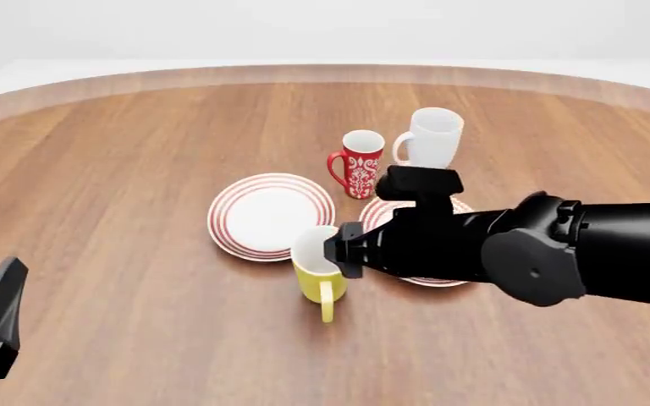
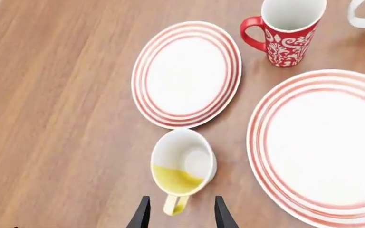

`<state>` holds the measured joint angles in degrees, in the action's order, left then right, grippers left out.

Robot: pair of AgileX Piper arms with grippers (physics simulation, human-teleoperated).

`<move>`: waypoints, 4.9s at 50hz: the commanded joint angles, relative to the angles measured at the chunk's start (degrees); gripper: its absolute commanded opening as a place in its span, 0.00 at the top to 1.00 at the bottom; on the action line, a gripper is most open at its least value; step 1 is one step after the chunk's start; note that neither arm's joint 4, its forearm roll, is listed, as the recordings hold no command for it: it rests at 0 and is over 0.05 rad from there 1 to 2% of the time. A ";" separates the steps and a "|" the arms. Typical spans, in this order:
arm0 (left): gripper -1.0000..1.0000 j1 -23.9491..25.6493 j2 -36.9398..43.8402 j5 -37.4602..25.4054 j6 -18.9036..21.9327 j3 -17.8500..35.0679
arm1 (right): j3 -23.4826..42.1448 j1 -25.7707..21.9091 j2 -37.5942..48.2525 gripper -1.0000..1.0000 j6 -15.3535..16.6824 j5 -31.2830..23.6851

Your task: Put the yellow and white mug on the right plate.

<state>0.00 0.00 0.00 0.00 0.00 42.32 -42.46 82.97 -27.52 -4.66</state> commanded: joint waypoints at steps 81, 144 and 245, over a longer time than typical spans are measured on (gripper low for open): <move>0.00 0.00 0.00 0.00 0.00 0.00 | -7.18 -4.99 14.59 1.00 -9.17 19.57; 0.00 0.00 0.00 0.00 0.00 0.00 | -8.42 15.12 -2.95 1.00 10.02 7.00; 0.00 0.00 0.00 0.00 0.00 0.00 | -15.10 18.97 -7.39 0.00 13.11 12.26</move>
<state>0.00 0.00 0.00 0.00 0.00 28.93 -21.61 82.63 -13.23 11.93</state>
